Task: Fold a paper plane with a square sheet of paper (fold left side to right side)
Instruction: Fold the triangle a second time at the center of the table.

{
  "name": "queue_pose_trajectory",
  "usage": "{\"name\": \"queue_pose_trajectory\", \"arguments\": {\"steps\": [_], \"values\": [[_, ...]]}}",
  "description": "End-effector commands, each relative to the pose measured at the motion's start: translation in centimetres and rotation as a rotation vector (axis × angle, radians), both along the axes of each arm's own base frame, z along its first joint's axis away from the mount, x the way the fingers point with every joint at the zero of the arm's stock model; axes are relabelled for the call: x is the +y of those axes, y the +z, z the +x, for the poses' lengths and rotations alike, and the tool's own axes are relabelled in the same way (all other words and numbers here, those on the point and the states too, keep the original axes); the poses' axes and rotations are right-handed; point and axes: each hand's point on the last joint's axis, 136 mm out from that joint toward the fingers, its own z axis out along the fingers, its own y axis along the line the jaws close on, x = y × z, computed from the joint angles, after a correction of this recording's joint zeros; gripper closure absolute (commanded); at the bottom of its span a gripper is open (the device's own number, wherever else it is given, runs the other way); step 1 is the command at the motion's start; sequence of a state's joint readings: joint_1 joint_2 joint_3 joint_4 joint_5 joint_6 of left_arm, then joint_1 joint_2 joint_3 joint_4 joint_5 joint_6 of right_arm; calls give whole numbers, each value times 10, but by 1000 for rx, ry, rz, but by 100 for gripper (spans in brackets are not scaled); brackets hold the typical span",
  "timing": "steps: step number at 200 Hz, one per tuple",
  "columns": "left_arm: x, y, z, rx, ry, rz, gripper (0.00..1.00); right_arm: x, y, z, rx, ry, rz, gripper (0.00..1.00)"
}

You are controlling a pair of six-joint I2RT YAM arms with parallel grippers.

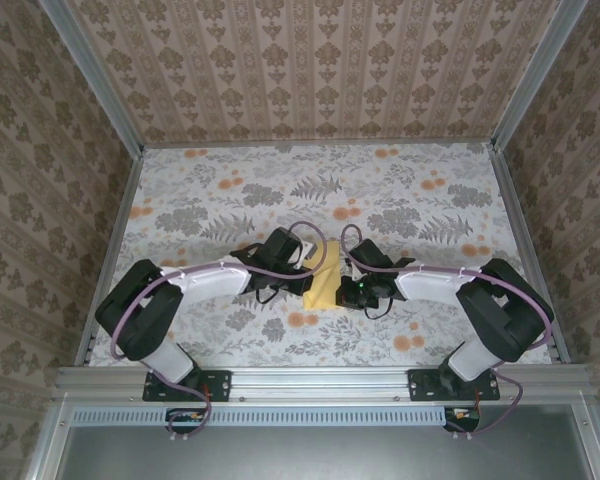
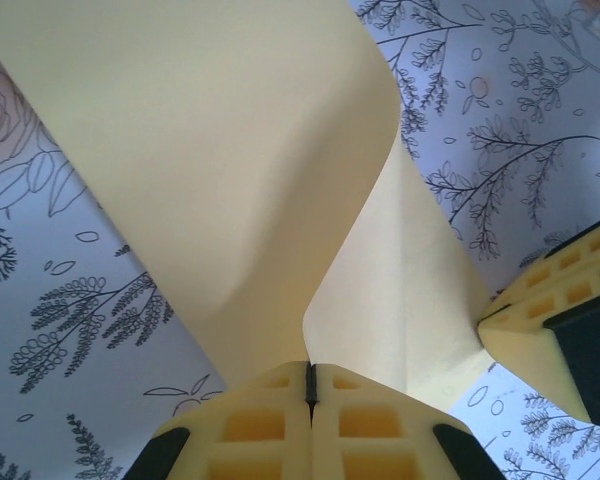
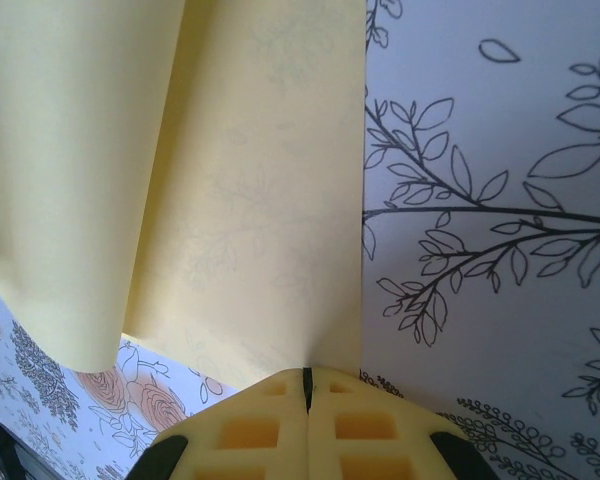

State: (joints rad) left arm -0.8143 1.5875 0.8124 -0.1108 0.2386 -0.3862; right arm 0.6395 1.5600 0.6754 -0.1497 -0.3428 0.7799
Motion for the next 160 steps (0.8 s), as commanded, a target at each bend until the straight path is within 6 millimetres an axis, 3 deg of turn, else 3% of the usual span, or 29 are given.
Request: {"name": "queue_pose_trajectory", "arguments": {"steps": [1,160], "values": [[0,-1,8,-11,-13,14,100,-14,-17,-13,56,10,-90,100],[-7,-14,22,24,-36,29,100,-17,-19,-16,68,24,-111,100]]}}
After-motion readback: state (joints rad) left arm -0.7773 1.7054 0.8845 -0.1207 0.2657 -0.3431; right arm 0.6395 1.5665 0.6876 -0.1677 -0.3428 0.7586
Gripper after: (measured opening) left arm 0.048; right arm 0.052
